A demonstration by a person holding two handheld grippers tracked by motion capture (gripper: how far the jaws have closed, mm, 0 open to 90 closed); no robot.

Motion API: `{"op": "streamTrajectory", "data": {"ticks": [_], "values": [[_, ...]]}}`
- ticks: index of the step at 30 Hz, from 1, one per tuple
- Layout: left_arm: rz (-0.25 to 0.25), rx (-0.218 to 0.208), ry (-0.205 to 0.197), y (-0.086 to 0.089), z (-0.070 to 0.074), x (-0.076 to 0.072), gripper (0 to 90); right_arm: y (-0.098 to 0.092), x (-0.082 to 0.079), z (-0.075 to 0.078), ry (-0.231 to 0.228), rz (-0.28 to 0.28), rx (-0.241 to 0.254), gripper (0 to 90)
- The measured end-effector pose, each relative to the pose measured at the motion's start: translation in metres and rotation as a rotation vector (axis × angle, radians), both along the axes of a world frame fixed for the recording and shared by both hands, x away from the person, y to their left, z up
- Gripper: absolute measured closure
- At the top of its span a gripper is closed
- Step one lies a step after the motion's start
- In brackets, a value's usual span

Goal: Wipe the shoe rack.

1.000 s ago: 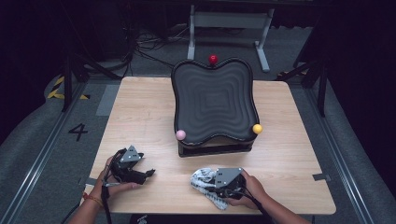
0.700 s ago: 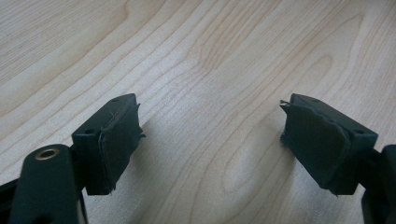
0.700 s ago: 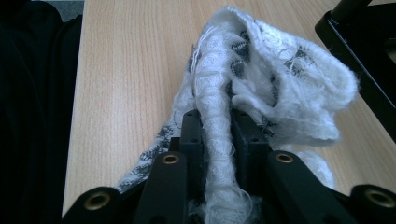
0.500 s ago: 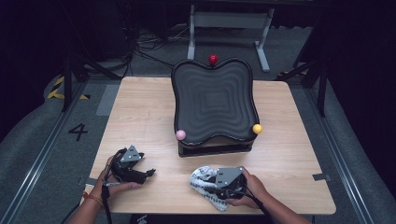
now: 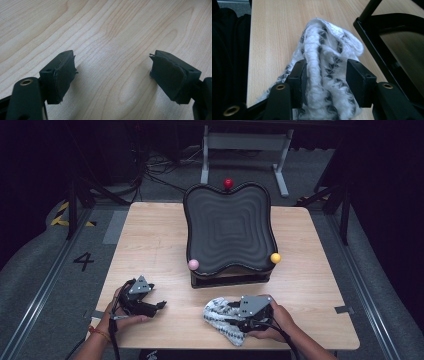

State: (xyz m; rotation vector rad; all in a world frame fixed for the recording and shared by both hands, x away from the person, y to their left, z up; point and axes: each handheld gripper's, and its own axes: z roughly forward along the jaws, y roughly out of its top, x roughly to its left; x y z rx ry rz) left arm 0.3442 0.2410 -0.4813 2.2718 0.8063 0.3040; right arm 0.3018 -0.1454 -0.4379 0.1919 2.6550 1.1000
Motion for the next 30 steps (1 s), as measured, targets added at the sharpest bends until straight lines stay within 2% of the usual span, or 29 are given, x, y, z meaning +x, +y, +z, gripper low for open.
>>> {"op": "streamTrajectory", "data": {"ticks": [6, 14, 19, 30], "values": [[-0.001, 0.0, -0.001, 0.0, 0.0, 0.0, 19.8, -0.01, -0.001, 0.006, -0.021, -0.027, -0.008, 46.9], [0.0, 0.0, 0.0, 0.0, 0.0, 0.0, 19.8, -0.024, -0.001, 0.008, -0.028, -0.058, -0.029, 44.1], [0.0, 0.0, 0.0, 0.0, 0.0, 0.0, 19.8, -0.035, 0.0, 0.011, -0.021, -0.079, -0.011, 43.2], [0.003, 0.0, -0.001, 0.0, 0.0, 0.0, 19.8, -0.058, 0.002, 0.016, -0.049, -0.136, -0.002, 41.9]]}}
